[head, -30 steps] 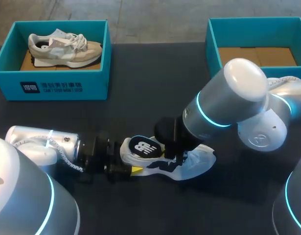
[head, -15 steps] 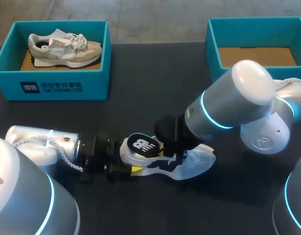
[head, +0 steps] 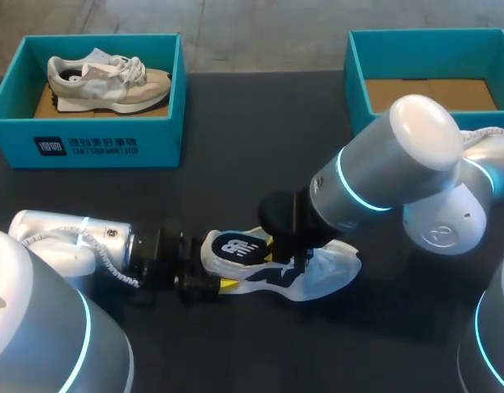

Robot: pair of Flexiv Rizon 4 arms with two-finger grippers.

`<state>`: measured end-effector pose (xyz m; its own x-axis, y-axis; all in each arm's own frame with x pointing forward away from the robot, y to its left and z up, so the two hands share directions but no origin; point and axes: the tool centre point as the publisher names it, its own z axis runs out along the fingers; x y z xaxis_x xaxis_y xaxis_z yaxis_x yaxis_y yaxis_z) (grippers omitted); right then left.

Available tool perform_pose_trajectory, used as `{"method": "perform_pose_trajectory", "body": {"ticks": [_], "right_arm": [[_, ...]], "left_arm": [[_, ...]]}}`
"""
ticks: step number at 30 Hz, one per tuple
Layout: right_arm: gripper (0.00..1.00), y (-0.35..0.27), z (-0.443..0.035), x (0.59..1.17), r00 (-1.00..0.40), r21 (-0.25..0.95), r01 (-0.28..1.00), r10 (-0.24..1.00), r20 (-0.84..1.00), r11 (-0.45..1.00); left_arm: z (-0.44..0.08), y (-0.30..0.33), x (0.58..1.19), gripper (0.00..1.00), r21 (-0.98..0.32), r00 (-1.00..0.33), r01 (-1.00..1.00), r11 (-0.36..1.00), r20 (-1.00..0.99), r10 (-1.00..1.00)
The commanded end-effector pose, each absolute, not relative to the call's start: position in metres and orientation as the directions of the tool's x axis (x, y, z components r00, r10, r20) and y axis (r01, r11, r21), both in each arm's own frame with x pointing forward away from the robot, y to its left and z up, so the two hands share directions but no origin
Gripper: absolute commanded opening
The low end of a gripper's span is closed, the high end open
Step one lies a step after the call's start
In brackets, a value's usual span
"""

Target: Take the shoe out of the shoebox, open the shoe tongue, remove and reinsert the insole, then place the shoe into the shoebox

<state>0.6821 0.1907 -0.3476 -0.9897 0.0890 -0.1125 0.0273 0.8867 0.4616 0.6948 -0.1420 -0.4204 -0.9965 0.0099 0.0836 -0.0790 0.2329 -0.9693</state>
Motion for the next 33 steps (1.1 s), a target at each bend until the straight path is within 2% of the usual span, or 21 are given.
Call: {"method": "perform_pose_trajectory", "body": {"ticks": [1, 10, 14, 24, 33], "right_arm": [[0.24, 0.191, -0.348, 0.682, -0.991, 0.458, 0.028, 0.085, -0.104, 0.888], [0.31, 0.187, -0.331, 0.68, -0.988, 0.442, 0.022, 0.086, -0.125, 0.897], [0.38, 0.185, -0.323, 0.678, -0.986, 0.441, 0.013, 0.085, -0.144, 0.897], [0.42, 0.182, -0.304, 0.68, -0.987, 0.448, -0.031, 0.044, -0.157, 0.893], [0.44, 0.186, -0.298, 0.691, -0.997, 0.47, -0.062, -0.028, -0.078, 0.881]], "left_arm": [[-0.421, -0.142, 0.697, 0.0, -0.969, -0.996, -0.079, 0.234, 0.084, 0.012], [-0.421, -0.142, 0.697, 0.0, -0.969, -0.996, -0.079, 0.234, 0.084, 0.012], [-0.421, -0.142, 0.697, 0.0, -0.969, -0.996, -0.079, 0.234, 0.084, 0.012], [-0.421, -0.142, 0.697, 0.0, -0.969, -0.996, -0.079, 0.234, 0.084, 0.012], [-0.421, -0.142, 0.697, 0.0, -0.969, -0.996, -0.079, 0.234, 0.084, 0.012]]}}
